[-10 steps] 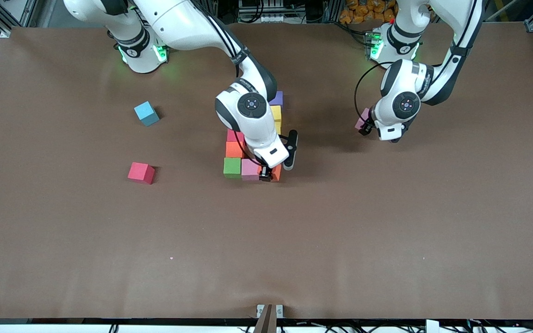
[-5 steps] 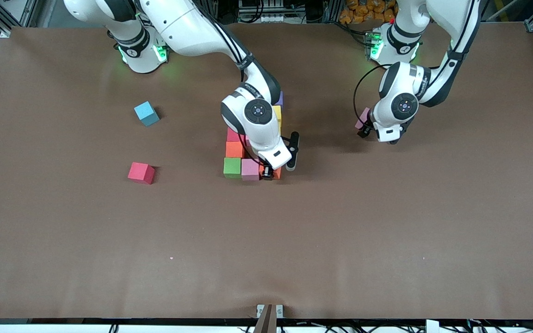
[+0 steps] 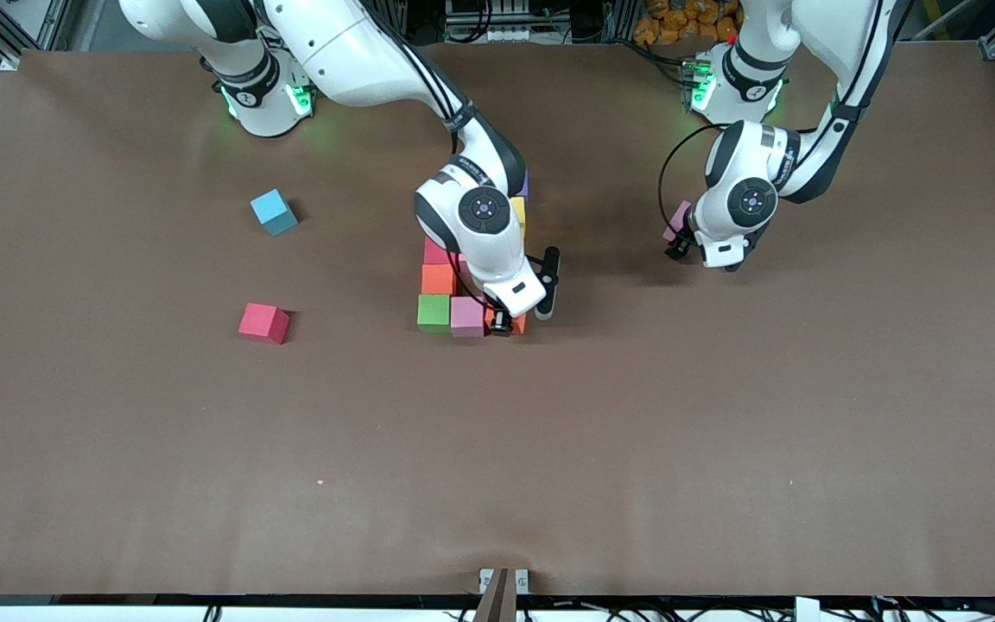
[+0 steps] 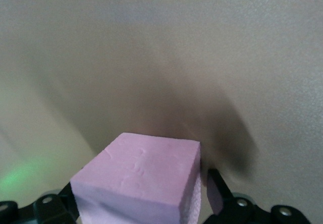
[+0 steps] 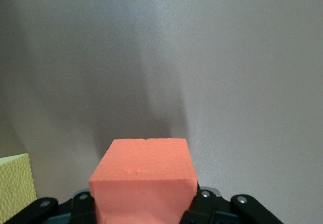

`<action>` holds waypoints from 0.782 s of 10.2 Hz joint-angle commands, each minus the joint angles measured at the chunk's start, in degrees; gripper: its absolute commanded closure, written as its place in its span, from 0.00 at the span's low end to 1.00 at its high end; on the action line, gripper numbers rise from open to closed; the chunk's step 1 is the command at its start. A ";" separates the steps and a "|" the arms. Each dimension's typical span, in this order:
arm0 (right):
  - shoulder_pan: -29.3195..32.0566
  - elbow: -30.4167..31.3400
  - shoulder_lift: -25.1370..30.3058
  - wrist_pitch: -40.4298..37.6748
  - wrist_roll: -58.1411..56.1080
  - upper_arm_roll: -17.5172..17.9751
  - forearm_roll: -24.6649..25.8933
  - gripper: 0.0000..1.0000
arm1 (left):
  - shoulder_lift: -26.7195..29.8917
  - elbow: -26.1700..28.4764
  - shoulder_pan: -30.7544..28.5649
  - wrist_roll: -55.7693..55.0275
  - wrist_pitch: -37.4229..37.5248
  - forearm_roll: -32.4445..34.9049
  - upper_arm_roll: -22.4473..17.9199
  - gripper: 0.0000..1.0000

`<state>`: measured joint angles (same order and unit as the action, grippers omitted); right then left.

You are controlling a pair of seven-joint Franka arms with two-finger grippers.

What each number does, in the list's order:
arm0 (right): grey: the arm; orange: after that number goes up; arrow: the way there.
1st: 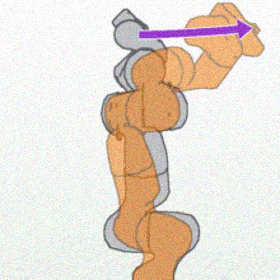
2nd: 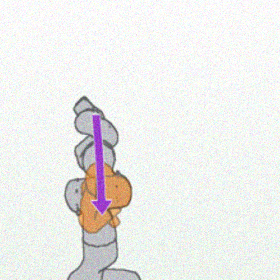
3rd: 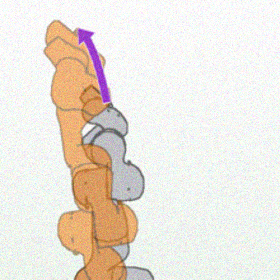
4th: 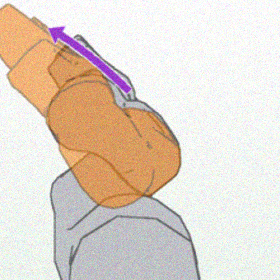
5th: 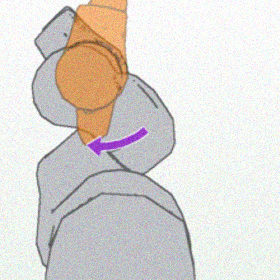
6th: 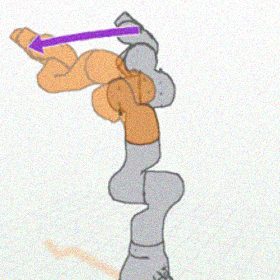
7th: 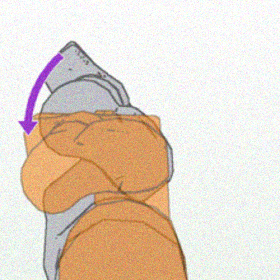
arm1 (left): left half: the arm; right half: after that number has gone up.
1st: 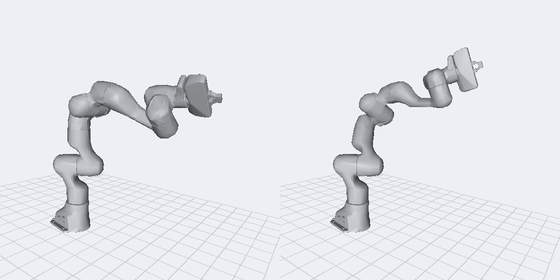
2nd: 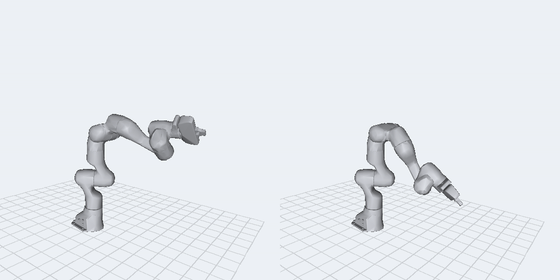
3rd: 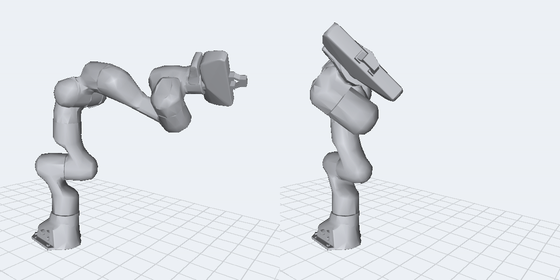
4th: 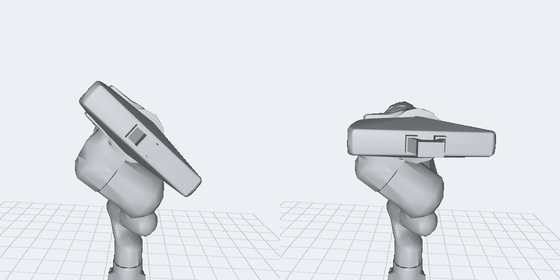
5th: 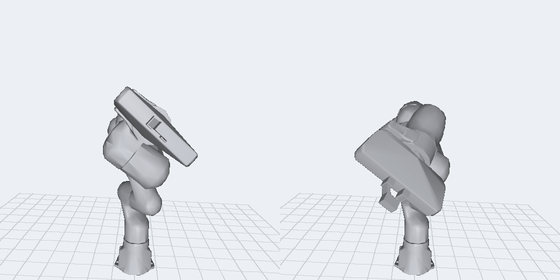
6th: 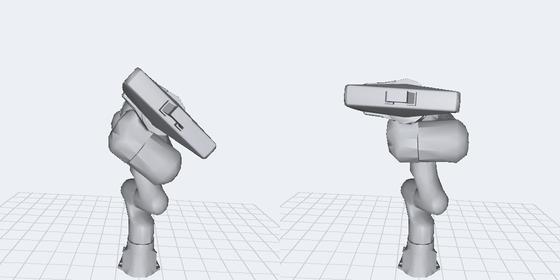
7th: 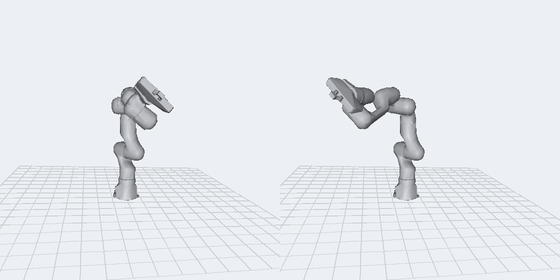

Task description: Form number 2 with 11 blocks

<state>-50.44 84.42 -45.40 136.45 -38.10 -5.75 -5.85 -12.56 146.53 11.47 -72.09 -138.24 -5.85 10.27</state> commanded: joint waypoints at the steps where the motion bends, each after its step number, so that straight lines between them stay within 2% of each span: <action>1: 0.26 -1.71 -1.01 -0.75 -2.50 -0.32 -1.71 0.55 | 0.34 0.08 -0.30 1.07 -0.37 -0.74 0.37 0.00; 8: 2.37 -1.54 -1.98 -0.13 -2.77 1.00 -1.62 0.52 | 1.22 -0.80 -0.48 0.90 1.73 -0.74 0.28 0.00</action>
<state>-49.55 84.42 -46.46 136.55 -39.20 -5.90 -6.16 -12.52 146.32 11.47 -72.09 -138.09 -5.85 10.27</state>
